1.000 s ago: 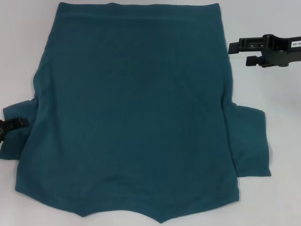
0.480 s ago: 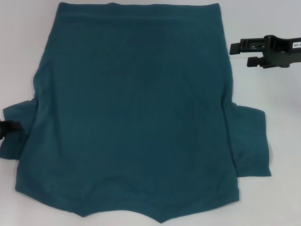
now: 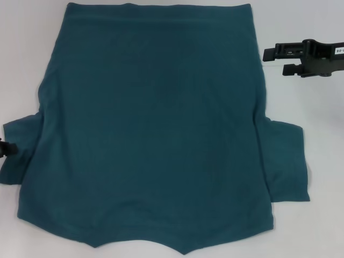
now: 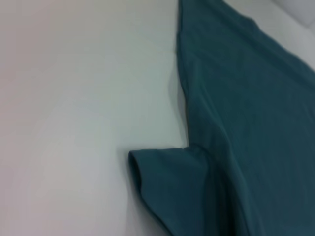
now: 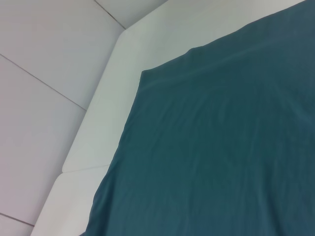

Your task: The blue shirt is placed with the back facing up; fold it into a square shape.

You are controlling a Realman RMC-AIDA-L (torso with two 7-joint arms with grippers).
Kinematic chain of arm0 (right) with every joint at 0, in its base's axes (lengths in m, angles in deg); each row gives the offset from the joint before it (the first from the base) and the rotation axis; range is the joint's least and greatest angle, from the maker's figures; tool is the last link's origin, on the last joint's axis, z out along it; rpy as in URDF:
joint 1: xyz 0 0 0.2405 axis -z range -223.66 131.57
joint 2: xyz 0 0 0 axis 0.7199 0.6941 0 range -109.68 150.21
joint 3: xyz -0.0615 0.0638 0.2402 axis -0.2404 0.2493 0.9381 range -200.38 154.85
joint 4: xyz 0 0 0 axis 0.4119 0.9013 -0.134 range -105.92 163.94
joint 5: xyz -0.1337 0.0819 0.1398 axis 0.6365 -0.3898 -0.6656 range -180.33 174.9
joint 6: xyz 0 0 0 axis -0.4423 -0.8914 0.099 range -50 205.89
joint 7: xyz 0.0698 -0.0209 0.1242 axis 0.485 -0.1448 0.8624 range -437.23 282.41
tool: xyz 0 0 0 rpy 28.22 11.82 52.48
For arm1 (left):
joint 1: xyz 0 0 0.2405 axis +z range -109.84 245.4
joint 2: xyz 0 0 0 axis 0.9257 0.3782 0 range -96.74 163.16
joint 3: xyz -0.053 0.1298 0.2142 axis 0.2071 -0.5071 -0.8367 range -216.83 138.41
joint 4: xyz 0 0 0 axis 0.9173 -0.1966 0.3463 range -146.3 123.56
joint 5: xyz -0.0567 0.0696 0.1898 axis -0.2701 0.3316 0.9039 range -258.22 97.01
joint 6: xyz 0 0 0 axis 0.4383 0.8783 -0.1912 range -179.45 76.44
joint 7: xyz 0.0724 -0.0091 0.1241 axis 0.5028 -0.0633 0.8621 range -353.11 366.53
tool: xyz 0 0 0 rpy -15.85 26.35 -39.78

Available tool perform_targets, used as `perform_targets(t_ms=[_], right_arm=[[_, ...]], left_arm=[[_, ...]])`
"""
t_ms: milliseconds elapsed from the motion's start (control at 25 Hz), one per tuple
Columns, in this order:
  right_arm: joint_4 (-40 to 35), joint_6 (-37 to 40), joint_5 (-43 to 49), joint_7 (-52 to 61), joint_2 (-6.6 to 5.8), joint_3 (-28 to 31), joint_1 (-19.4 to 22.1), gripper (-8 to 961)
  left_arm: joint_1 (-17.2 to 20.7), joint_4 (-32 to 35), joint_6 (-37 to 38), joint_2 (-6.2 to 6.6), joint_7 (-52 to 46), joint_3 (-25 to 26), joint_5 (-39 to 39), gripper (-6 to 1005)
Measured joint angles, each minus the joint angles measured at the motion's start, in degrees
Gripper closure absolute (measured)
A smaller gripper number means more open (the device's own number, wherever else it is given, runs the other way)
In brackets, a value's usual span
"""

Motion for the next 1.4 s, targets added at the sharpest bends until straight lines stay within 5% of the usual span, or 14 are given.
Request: perform_targets(t_ms=[280, 1000, 1400], right_arm=[[0.0, 0.0, 0.0, 0.0, -0.08, 0.0, 0.0, 29], [-0.4, 0.4, 0.2, 0.0, -0.09, 0.0, 0.1, 28], [-0.5, 0.7, 0.3, 0.0, -0.26, -0.2, 0.3, 28]], left_arm=[[-0.4, 5.4, 0.7, 0.05, -1.5, -4.8, 4.2, 988], [-6.3, 11.9, 1.7, 2.50, -9.2, -5.8, 21.7, 983], [-7.0, 15.3, 3.1, 3.17, -10.5, -6.0, 23.6, 981]])
